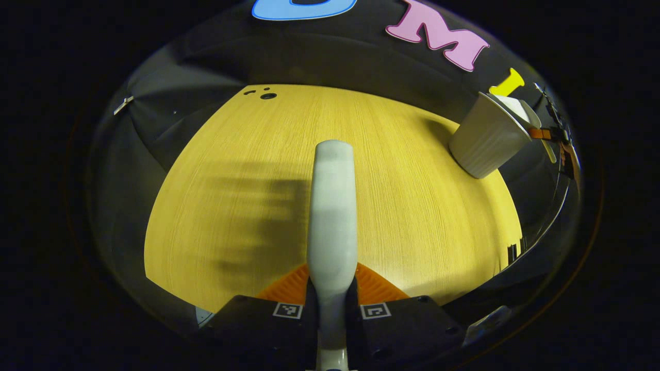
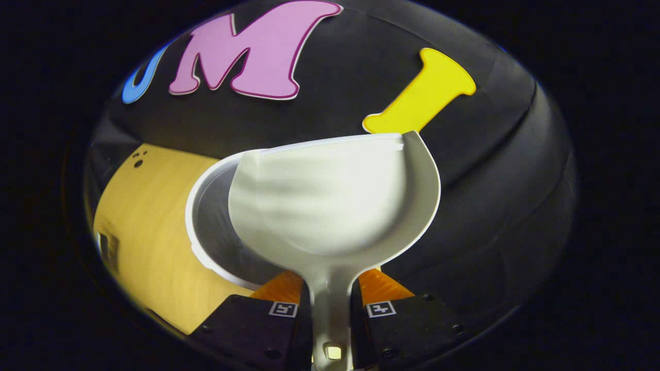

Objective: Pick up the small broom and dustpan from the desktop, sweep the trash into the dustpan with the broom, and then empty the trash into the garbage bin.

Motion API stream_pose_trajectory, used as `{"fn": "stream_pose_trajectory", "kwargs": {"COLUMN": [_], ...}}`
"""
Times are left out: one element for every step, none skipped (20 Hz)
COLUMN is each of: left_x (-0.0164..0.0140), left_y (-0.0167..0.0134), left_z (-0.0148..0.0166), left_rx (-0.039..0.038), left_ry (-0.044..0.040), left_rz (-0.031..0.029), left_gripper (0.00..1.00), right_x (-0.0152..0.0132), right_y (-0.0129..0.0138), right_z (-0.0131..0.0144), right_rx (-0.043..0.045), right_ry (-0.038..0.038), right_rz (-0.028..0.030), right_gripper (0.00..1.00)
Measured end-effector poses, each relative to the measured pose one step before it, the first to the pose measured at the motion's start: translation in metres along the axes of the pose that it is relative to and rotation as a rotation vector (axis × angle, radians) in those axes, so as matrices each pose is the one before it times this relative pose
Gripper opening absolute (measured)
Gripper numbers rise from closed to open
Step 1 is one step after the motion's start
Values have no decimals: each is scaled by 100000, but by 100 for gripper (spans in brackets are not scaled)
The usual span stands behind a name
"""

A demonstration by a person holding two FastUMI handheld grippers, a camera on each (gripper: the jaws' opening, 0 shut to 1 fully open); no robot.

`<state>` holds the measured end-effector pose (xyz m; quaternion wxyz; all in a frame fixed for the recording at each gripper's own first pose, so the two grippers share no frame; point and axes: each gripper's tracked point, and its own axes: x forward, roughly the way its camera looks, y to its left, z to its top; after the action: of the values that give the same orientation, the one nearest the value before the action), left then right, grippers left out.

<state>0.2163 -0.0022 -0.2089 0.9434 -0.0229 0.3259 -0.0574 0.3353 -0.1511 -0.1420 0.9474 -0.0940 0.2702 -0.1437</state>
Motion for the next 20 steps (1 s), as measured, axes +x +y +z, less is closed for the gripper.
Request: {"fn": "stream_pose_trajectory", "kwargs": {"left_x": [-44, -217, -149, -41, -222, -262, -264, -324, -252, -236, -330, -244, -188, -284, -225, -282, -113, -78, -185, -249], "left_y": [-47, -124, -4, -25, 9, -14, -68, -73, -33, -66, -61, -73, -86, -117, -115, 146, 96, -12, -129, 64], "left_z": [-44, -26, -123, -72, -25, 26, 95, 153, 50, 100, -91, -104, -291, -411, -543, -298, -275, -228, -367, -229], "left_rx": [-1049, -840, -243, 623, 1193, 1298, 1066, 657, 400, 254, 253, 378, 659, 1221, 2261, 3154, 3318, 2751, 2067, 2482], "left_ry": [-448, -195, 243, 228, -45, -191, -672, -985, -988, -1076, -1146, -672, -239, 716, 851, 255, -32, -123, -314, -350], "left_rz": [422, -241, 21, 186, 391, 221, 62, -237, -342, -260, -557, -906, -910, -1189, -729, 501, 698, 40, -147, 652], "left_gripper": [27, 27, 27, 27, 25, 27, 27, 27, 27, 27, 27, 26, 26, 27, 27, 25, 25, 25, 27, 27], "right_x": [-445, -392, -690, -477, -363, -643, -625, -798, -1259, -1292, -1511, -1125, -1408, -1148, -1174, -1104, -976, -842, -661, -503], "right_y": [234, 298, 288, 375, 570, 686, 817, 841, 816, 952, 1121, 1046, 1398, 1247, 1304, 1264, 1222, 1131, 1052, 875], "right_z": [458, 649, 743, 820, 602, 394, 117, 88, 96, 116, -116, -124, -298, -365, -599, -803, -993, -918, -1060, -1465], "right_rx": [1834, 2956, 3490, 3988, 4115, 3936, 3211, 2126, 1429, 1295, 1675, 1840, 2244, 1290, 735, 130, -247, -244, -630, -927], "right_ry": [-1444, -1320, -1212, -1094, -495, -61, -160, -233, -370, -877, -1225, -885, -744, -551, -241, 191, 236, 187, 365, 1940], "right_rz": [555, 1091, 1454, 2015, 2347, 2461, 2238, 1923, 1888, 1899, 2029, 1890, 2850, 2444, 2155, 1937, 1524, 1227, 264, -239], "right_gripper": [33, 33, 33, 33, 33, 33, 33, 36, 36, 33, 33, 33, 33, 30, 33, 33, 29, 29, 33, 33]}}
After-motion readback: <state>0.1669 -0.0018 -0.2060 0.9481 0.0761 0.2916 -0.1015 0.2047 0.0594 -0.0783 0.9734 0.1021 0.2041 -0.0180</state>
